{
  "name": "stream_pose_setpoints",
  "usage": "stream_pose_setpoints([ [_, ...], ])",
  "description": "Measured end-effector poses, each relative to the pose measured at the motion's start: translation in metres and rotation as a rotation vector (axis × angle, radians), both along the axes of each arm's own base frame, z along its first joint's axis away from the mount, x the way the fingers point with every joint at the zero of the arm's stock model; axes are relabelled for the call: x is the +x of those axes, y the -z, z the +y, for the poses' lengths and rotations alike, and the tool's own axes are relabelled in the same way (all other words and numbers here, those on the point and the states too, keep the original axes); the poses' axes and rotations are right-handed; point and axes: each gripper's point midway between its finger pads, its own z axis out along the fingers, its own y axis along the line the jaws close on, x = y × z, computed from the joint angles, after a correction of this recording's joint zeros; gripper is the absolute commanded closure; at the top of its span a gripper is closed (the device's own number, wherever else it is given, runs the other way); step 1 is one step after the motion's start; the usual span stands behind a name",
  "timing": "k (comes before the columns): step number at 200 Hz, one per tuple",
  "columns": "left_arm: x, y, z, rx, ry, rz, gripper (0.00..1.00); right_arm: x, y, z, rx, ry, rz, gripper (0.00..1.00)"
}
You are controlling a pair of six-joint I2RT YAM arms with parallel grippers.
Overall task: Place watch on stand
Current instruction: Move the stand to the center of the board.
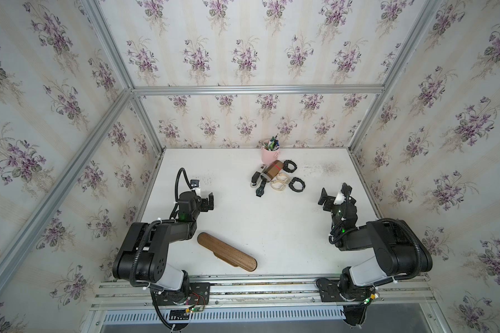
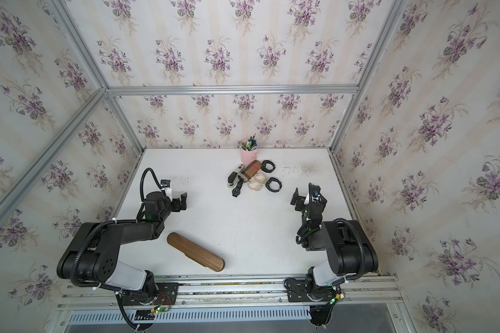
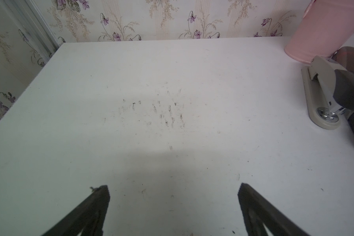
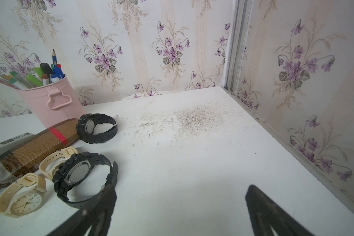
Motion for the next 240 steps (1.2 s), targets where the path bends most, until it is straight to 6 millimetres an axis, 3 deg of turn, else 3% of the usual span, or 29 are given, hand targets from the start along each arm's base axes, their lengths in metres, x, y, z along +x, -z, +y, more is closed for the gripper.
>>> stream_pose_setpoints([
  [27,0.000,-0.005,0.002,0.008,-0.014,0.002,0.00,-0.001,-0.012,0.005,-0.005,-0.031,-0.020,0.00],
  [69,0.001,-0.077,0.017,0.030,-0.180,-0.072,0.00,0.004,-0.074,0.009,0.022,-0.048,-0.101,0.00],
  [123,-0.024,-0.123,0.035,-0.140,-0.393,0.044,0.00,-0.020,-0.139,0.008,0.240,-0.035,-0.140,0.00],
  [142,-0.034,-0.115,0.034,-0.206,-0.432,0.138,0.00,-0.034,-0.133,0.006,0.343,-0.006,-0.101,0.00],
  [163,-0.049,-0.087,0.015,-0.282,-0.376,0.290,0.00,-0.049,-0.109,0.005,0.420,0.021,-0.021,0.00],
  [189,-0.078,-0.056,-0.008,-0.320,-0.315,0.450,0.00,-0.061,-0.087,0.019,0.464,-0.039,0.080,0.00],
  [215,-0.106,-0.048,-0.029,-0.304,-0.255,0.520,0.00,-0.065,-0.075,0.049,0.478,-0.159,0.190,0.00],
  [240,-0.134,-0.043,-0.033,-0.295,-0.239,0.539,0.00,-0.076,-0.078,0.110,0.419,-0.355,0.281,0.00],
])
